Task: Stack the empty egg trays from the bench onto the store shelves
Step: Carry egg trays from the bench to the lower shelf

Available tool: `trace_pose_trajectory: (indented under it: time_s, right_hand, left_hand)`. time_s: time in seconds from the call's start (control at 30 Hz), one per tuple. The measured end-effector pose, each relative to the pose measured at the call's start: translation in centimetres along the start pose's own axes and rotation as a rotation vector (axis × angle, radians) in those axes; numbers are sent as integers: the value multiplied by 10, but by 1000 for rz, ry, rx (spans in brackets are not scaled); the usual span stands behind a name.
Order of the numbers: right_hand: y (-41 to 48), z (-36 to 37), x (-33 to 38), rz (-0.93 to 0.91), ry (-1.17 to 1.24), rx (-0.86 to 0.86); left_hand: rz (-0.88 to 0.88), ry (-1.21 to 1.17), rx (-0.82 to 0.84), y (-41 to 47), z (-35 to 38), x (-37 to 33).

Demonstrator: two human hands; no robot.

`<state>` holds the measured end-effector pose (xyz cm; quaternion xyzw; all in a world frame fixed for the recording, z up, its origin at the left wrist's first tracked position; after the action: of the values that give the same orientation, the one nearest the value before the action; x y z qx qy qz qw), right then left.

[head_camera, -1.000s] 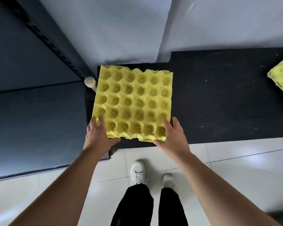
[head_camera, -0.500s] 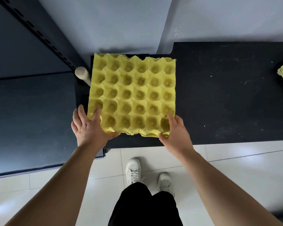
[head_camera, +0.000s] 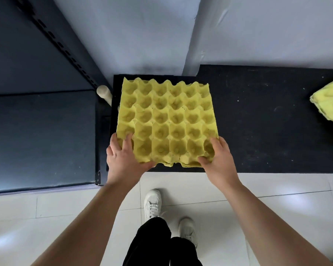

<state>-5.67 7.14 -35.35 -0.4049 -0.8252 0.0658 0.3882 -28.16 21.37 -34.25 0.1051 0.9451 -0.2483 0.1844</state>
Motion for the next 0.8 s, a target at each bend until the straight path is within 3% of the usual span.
trace_pose_trajectory:
  time_s: [0.43, 0.8]
  right_hand:
    - [-135, -168, 82, -181, 10, -145]
    - [-232, -215, 201, -406, -10, -194]
  left_hand:
    - [85, -138, -309, -178, -131, -86]
    - [70, -242, -531, -283, -257, -64]
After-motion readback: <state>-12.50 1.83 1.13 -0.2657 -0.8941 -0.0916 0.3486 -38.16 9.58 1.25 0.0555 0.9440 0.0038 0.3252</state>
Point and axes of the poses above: each hand's wrist, its own y-axis towards the middle knuckle, its own z-axis out of the palm, x = y × z, the point moved 7 cm from there along y, towards the middle knuckle, and after that the axes turned 2 degrees about z, right-handed, at the moved point
